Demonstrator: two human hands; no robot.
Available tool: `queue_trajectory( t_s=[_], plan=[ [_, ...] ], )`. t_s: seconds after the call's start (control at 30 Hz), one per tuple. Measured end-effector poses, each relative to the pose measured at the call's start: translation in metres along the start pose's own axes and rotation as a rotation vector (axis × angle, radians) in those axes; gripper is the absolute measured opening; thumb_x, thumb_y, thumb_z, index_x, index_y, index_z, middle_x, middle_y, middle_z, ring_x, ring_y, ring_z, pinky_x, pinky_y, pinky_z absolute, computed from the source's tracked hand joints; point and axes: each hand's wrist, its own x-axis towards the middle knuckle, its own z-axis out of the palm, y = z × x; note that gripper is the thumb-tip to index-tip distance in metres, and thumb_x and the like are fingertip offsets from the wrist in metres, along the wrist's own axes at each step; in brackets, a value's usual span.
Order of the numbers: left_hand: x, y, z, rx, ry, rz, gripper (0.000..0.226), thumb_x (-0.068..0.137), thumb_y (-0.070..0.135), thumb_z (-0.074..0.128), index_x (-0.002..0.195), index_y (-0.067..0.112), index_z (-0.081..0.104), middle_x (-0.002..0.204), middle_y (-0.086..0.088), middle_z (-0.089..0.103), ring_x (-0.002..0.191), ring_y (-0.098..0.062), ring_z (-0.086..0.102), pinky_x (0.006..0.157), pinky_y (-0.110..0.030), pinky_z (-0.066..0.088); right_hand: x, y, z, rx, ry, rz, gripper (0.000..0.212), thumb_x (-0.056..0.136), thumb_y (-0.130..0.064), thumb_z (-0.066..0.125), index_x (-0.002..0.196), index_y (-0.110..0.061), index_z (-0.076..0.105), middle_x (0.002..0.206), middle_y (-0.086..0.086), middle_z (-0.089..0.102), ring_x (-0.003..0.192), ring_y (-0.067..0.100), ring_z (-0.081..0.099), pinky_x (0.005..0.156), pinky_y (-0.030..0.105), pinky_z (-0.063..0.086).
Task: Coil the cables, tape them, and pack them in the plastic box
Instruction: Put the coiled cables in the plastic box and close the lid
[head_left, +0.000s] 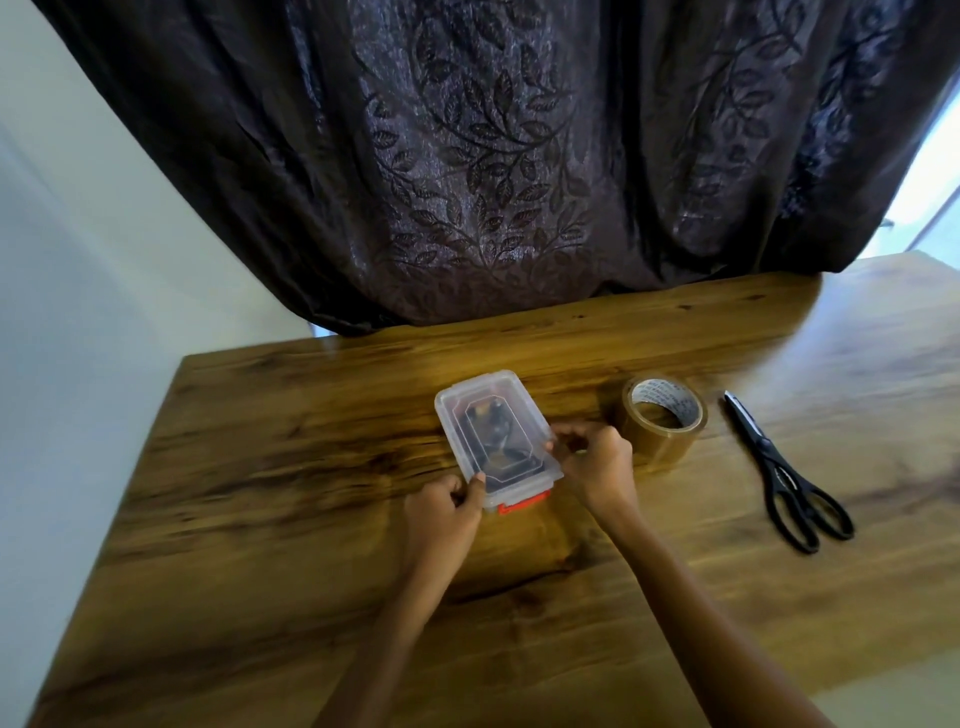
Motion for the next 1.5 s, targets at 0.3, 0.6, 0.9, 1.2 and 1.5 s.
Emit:
queue_trajectory(
  t_s=[0.3,0.6,0.9,1.2,1.5],
  plan=[
    [0.004,-0.006,0.003,-0.476,-0.215,-0.29,0.026,0.091,0.032,0.054,0.081,0.01,0.064,0.071,-0.004,0.064,0.062,-0.011,0.059,0.057,-0.02,0.049,-0.007,0.012,-0.006,0.532,-0.143,0.409,0.016,0.085,-0.022,0.064,0.078,-0.007,0.067,0.074,0.007,0.066,0.065,0.016,0.06,0.057,0.024,0.052],
    [0.006,-0.009,0.003,-0.518,-0.231,-0.315,0.025,0.089,0.031,0.056,0.081,0.009,0.064,0.071,-0.005,0.064,0.063,-0.013,0.059,0.06,-0.022,0.05,-0.01,0.012,-0.006,0.588,-0.112,0.47,0.013,0.085,-0.011,0.064,0.072,-0.008,0.065,0.066,0.007,0.062,0.059,0.015,0.057,0.066,0.029,0.053],
    [0.047,-0.003,-0.029,-0.366,-0.389,-0.379,0.031,0.081,0.037,0.065,0.092,0.008,0.061,0.087,-0.008,0.066,0.081,-0.019,0.063,0.074,-0.028,0.054,0.034,-0.005,-0.009,0.301,-0.173,0.338,0.024,0.074,-0.037,0.075,0.08,-0.014,0.068,0.085,0.002,0.071,0.085,0.019,0.067,0.08,0.036,0.055],
    [0.111,0.015,-0.012,-0.465,-0.003,-0.38,0.024,0.09,0.031,0.056,0.092,0.008,0.062,0.092,-0.006,0.067,0.087,-0.018,0.062,0.075,-0.03,0.05,0.091,-0.029,0.029,0.104,-0.203,0.146,0.009,0.088,-0.019,0.06,0.079,-0.019,0.062,0.089,0.002,0.061,0.085,0.014,0.056,0.089,0.034,0.048],
    [0.121,0.013,-0.007,-0.484,0.013,-0.429,0.024,0.088,0.021,0.059,0.104,0.005,0.064,0.101,-0.008,0.067,0.092,-0.018,0.061,0.066,-0.026,0.048,0.101,-0.035,0.04,0.143,-0.098,0.268,0.034,0.089,0.007,0.041,0.061,-0.012,0.044,0.066,0.004,0.044,0.058,0.015,0.049,0.057,0.022,0.049]
  ],
)
